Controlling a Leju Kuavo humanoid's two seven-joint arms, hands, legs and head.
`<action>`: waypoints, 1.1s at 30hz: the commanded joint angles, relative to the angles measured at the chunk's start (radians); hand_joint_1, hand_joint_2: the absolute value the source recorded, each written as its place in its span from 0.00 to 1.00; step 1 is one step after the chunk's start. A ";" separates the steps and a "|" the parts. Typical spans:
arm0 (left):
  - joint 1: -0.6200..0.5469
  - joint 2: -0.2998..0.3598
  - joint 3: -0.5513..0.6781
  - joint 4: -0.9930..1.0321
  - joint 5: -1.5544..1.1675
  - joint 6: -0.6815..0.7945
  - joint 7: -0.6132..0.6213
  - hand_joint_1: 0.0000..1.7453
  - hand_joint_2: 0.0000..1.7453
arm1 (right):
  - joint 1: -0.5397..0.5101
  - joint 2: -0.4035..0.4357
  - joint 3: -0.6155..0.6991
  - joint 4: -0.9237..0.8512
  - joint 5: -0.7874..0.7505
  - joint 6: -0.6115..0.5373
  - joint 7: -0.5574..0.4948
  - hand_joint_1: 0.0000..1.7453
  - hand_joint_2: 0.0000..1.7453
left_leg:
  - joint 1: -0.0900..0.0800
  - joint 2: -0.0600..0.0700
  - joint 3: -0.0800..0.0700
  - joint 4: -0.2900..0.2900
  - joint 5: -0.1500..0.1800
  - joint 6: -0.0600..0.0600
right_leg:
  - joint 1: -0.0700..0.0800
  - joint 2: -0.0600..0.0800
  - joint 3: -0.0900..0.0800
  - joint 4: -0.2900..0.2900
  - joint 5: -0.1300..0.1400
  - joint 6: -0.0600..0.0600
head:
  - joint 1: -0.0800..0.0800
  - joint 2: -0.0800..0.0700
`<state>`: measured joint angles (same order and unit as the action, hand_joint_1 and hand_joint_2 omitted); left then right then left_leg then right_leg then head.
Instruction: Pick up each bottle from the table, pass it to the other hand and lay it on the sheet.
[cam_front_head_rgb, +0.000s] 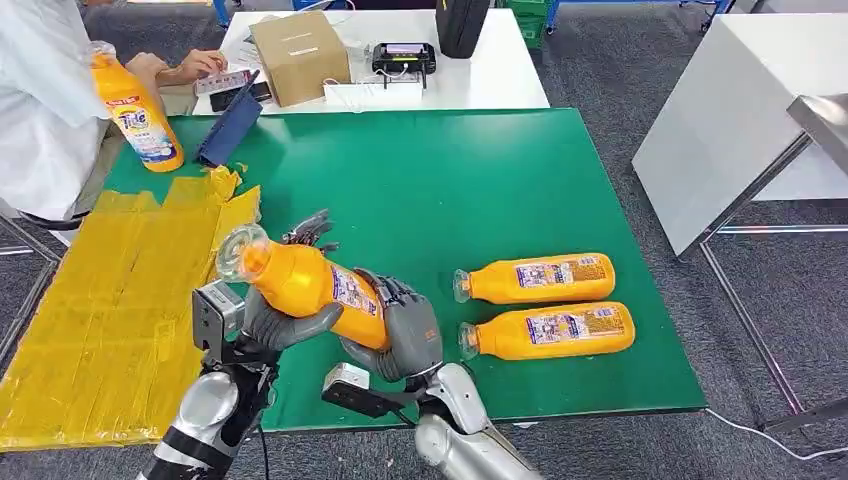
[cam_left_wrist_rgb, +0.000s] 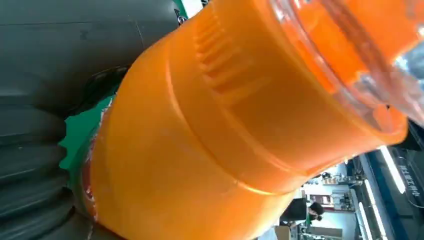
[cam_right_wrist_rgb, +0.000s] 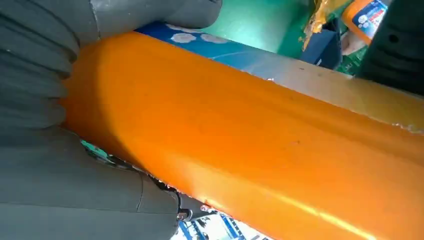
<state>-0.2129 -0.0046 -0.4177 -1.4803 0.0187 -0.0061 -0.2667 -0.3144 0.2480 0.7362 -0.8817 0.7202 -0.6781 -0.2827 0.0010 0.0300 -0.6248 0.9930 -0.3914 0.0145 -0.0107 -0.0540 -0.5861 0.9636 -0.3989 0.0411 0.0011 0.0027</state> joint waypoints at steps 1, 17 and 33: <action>-0.077 -0.009 -0.015 0.096 -0.008 0.009 0.014 1.00 1.00 | -0.008 -0.019 0.117 0.051 0.019 -0.016 -0.030 1.00 1.00 | 0.001 -0.005 0.005 0.000 -0.002 -0.001 | 0.000 0.001 0.006 0.000 -0.003 -0.002 | 0.000 0.000; -0.080 0.026 0.030 -0.008 -0.324 0.338 0.007 1.00 1.00 | 0.146 -0.106 -0.099 -0.271 -0.396 0.150 -0.150 0.00 1.00 | 0.001 -0.005 0.001 0.000 -0.001 -0.001 | 0.001 -0.001 0.002 0.000 -0.002 -0.001 | 0.000 0.000; -0.221 0.211 0.043 0.101 -1.589 0.555 0.670 1.00 1.00 | 0.388 -0.100 -0.420 -0.814 -0.456 0.180 -0.189 0.00 1.00 | 0.001 -0.006 0.002 0.002 -0.003 -0.001 | 0.000 0.002 0.004 0.002 -0.004 -0.002 | 0.000 0.000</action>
<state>-0.2895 0.0187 -0.3379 -1.4996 -1.3558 0.5676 0.0772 -0.0064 0.1614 0.4886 -1.4448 0.2720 -0.4902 -0.4582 0.0006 0.0292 -0.6270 0.9930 -0.3915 0.0143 -0.0108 -0.0552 -0.5873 0.9636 -0.3985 0.0413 0.0008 0.0027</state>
